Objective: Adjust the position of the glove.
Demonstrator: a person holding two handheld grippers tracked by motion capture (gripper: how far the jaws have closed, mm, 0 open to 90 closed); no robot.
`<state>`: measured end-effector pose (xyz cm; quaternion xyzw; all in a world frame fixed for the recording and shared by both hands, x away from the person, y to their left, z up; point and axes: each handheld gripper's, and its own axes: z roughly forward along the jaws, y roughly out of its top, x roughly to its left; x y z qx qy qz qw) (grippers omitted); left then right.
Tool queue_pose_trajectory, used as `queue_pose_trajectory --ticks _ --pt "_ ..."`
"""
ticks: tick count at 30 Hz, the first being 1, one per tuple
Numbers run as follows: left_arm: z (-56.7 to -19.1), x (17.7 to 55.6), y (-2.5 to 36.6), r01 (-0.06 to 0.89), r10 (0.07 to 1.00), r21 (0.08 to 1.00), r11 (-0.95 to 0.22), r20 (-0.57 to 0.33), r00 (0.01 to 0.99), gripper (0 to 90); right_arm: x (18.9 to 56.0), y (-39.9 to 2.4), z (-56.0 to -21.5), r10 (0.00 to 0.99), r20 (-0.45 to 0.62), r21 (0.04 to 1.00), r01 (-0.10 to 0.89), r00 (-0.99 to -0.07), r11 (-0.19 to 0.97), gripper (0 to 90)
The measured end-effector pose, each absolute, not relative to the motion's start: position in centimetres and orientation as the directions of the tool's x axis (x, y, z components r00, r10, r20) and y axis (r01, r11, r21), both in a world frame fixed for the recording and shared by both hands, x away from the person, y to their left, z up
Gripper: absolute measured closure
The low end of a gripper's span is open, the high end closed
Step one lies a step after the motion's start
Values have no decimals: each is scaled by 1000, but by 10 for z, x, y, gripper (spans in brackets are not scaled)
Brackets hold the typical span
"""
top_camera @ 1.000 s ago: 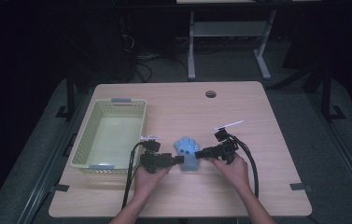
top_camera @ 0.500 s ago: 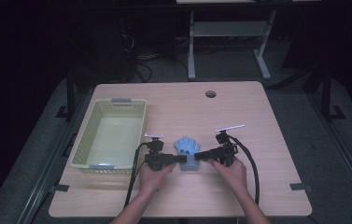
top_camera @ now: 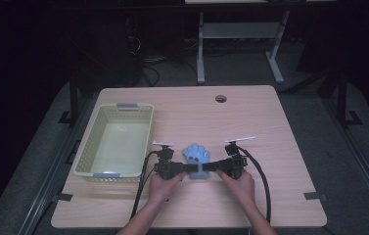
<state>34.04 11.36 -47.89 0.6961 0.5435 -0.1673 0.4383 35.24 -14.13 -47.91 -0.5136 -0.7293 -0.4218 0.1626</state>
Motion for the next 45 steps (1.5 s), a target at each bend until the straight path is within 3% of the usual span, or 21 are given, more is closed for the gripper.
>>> queue_pose_trajectory --ticks 14,20,36,45 --pt "-487 345 114 910 575 414 13 -748 332 655 352 -134 -480 600 676 458 882 -427 112 716" --pt "-486 345 117 906 551 423 1 -756 353 684 353 -134 -476 581 662 484 862 -474 152 762" --pt "-460 345 121 865 532 501 -16 -728 432 689 351 -133 -455 563 650 528 836 -510 149 781" --pt "-432 348 128 839 503 543 -12 -722 475 690 352 -130 -422 544 632 585 800 -552 133 783"
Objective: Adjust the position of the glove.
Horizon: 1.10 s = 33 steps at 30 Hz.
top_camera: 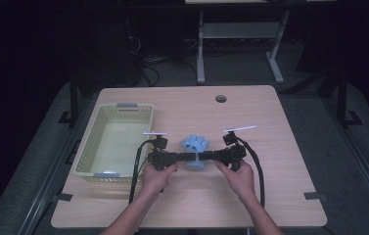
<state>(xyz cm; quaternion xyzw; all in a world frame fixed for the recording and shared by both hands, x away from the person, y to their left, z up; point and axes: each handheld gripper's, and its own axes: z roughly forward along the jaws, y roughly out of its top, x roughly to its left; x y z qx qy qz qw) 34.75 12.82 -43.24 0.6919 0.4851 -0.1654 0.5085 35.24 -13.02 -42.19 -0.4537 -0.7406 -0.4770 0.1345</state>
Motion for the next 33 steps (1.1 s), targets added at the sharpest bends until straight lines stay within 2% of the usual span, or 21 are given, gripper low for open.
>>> queue_pose_trajectory --ticks 33 --pt "-369 351 188 782 513 623 23 -678 526 689 371 -77 -361 472 614 652 743 -632 147 792"
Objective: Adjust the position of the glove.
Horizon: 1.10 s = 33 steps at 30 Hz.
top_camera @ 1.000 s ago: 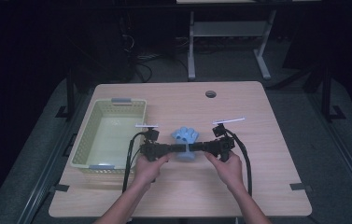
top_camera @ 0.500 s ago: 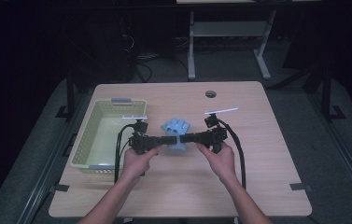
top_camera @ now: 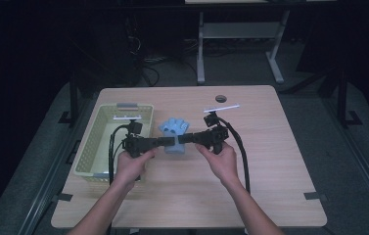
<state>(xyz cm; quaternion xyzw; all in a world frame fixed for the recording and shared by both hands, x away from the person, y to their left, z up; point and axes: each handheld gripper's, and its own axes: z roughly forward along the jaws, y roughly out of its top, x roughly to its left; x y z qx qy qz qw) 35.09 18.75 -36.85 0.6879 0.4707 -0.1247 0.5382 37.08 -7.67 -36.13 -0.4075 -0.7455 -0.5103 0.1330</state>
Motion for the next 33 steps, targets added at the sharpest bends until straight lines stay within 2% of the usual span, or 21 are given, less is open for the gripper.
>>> queue_pose_trajectory --ticks 33 --pt "-352 348 250 760 526 648 42 -661 535 689 382 -18 -344 408 629 662 731 -662 167 801"
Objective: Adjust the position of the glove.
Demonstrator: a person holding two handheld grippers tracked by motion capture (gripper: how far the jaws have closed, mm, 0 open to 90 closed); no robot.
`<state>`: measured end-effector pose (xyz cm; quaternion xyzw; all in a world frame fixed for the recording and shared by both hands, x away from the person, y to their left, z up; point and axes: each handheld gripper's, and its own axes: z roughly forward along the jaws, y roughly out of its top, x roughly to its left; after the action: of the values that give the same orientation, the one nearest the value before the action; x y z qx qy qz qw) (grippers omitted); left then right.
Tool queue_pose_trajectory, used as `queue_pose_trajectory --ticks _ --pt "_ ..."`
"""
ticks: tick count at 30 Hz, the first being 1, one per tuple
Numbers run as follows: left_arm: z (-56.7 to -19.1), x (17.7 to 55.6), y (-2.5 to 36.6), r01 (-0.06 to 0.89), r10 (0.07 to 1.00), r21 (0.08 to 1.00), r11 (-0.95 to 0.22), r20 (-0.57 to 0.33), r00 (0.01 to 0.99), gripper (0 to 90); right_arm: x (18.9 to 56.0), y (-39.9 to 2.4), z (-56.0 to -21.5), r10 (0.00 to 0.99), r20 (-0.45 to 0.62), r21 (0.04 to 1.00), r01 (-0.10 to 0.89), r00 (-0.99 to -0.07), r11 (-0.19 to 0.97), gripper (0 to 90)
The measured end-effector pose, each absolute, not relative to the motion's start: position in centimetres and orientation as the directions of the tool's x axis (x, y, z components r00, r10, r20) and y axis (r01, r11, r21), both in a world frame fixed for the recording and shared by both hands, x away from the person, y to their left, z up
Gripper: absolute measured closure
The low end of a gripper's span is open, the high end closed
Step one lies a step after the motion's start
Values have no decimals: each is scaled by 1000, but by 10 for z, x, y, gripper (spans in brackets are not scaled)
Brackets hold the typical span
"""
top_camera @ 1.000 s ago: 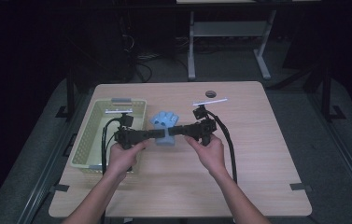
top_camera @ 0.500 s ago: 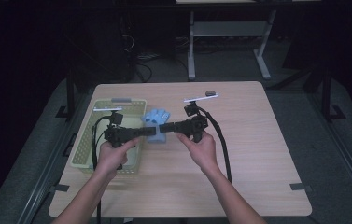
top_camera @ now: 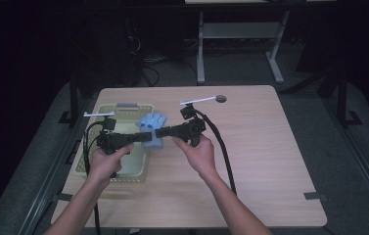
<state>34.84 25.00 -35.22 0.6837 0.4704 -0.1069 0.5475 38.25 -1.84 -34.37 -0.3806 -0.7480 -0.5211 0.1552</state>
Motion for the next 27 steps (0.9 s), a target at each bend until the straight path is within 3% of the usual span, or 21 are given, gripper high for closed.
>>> queue_pose_trajectory --ticks 27 --pt "-360 346 298 778 541 625 71 -679 496 687 391 32 -354 370 648 644 738 -666 200 803"
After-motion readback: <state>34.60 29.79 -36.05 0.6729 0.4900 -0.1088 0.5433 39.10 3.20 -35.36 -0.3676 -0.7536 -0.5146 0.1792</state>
